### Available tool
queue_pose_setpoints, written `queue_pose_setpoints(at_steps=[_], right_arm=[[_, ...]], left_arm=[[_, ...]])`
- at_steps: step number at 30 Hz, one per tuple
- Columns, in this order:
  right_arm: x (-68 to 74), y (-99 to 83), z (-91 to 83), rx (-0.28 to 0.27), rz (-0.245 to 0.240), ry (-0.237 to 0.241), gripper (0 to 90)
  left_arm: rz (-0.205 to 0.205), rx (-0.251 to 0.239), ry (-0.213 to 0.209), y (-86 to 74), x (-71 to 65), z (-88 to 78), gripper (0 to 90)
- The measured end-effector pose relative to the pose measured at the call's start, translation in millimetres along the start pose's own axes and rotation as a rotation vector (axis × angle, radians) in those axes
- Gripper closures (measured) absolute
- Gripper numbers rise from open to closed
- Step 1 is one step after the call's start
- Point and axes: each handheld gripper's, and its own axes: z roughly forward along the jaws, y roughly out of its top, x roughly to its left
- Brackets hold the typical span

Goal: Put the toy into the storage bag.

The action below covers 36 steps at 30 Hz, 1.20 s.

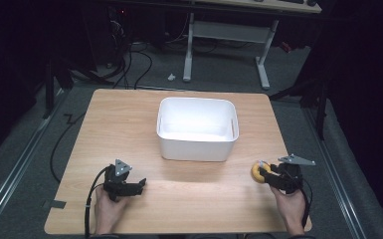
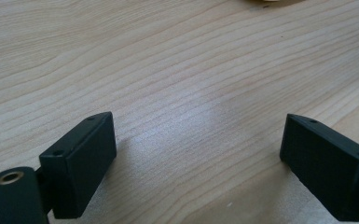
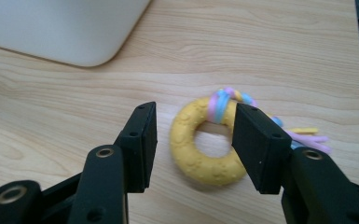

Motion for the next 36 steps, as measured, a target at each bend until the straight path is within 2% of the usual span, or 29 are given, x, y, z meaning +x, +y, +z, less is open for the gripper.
queue_pose_setpoints(at_steps=[1,9,18,27,36], right_arm=[[-5.1,2.0,1.5,0.017,0.003,-0.013,51.6],[-15.9,5.9,8.9,0.079,0.002,-0.050,54.8],[-26.4,6.2,25.5,0.182,0.029,-0.065,57.4],[-31.2,5.7,36.1,0.218,0.048,-0.064,58.2],[-32.0,4.8,43.8,0.231,0.062,-0.036,62.0]], left_arm=[[0.001,0.000,0.000,0.0,0.0,-0.1,10.7],[0.002,0.001,0.000,-0.2,-0.1,-0.3,10.7],[0.008,0.007,-0.009,0.1,-0.6,0.2,8.8],[0.011,0.007,-0.010,-0.1,-1.1,0.4,7.9],[0.016,0.012,-0.013,-0.4,-2.0,0.3,6.0]])
